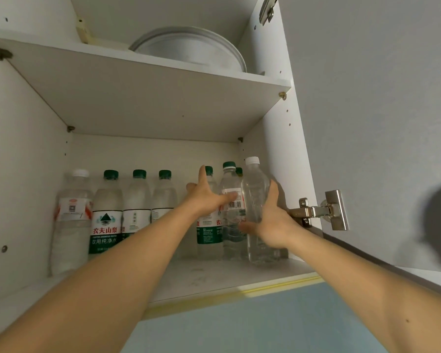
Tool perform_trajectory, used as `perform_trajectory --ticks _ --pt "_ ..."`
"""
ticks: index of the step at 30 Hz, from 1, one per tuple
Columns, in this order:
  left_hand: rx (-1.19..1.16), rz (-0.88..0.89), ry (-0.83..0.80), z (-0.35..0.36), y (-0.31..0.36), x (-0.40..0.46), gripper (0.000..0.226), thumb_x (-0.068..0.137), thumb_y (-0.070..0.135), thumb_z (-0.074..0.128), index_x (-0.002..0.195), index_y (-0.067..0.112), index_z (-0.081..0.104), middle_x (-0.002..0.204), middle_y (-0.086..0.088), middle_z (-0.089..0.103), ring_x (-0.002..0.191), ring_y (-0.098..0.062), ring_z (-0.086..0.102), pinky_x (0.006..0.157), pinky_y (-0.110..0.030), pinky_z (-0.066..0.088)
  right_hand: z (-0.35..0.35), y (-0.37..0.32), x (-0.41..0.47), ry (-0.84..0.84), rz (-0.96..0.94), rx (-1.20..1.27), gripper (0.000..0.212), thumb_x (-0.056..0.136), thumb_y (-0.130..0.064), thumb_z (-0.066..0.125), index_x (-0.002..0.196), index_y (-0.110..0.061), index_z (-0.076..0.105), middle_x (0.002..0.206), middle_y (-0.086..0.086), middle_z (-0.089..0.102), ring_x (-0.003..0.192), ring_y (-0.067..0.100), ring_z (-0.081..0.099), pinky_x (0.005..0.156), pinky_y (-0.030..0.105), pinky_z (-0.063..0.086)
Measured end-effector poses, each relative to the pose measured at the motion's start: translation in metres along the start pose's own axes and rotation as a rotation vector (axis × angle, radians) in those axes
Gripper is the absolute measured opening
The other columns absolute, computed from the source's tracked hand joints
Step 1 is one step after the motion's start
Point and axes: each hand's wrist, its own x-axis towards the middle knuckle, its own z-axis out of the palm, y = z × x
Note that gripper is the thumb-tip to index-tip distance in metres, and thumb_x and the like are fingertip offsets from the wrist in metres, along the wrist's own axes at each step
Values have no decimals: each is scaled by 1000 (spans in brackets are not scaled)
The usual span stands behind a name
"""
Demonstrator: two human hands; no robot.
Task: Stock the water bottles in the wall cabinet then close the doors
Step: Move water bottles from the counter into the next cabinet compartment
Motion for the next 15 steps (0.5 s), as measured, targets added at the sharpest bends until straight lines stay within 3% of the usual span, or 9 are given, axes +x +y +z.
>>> perform_trajectory --ticks 3,7,10,12,15 --pt "-8 56 37 -3 -5 -1 111 81 60 74 161 36 2 160 -15 20 140 -39 38 111 -51 38 -1 -1 -3 -11 2 26 126 90 -33 76 150 -33 -34 144 13 54 103 24 66 88 37 55" --pt "-12 273 131 -19 -4 -9 90 84 70 62 157 27 31 160 -10 29 145 -31 34 117 -52 34 -1 -8 -10 -72 -44 74 124 88 -37 77 153 -32 -28 142 6 55 107 22 64 90 33 52" --pt "-82 353 45 -19 6 -26 95 78 76 56 151 18 40 151 -7 44 131 -21 48 104 -41 45 3 -17 -15 -123 -47 96 113 89 -42 75 156 -26 -14 140 3 56 113 23 63 101 42 52" --pt "-125 340 -47 -13 11 -37 96 74 73 61 150 19 39 141 -1 51 123 -18 53 95 -33 49 6 -19 -17 -134 -40 45 102 91 -47 71 156 -23 -4 137 5 59 109 22 64 97 41 54" --pt "-187 341 -59 -1 15 -42 85 75 51 82 143 19 42 119 14 55 108 -6 58 79 -16 47 6 -17 -20 -168 -42 -111 101 91 -55 67 157 -24 -3 126 5 62 91 15 65 74 30 55"
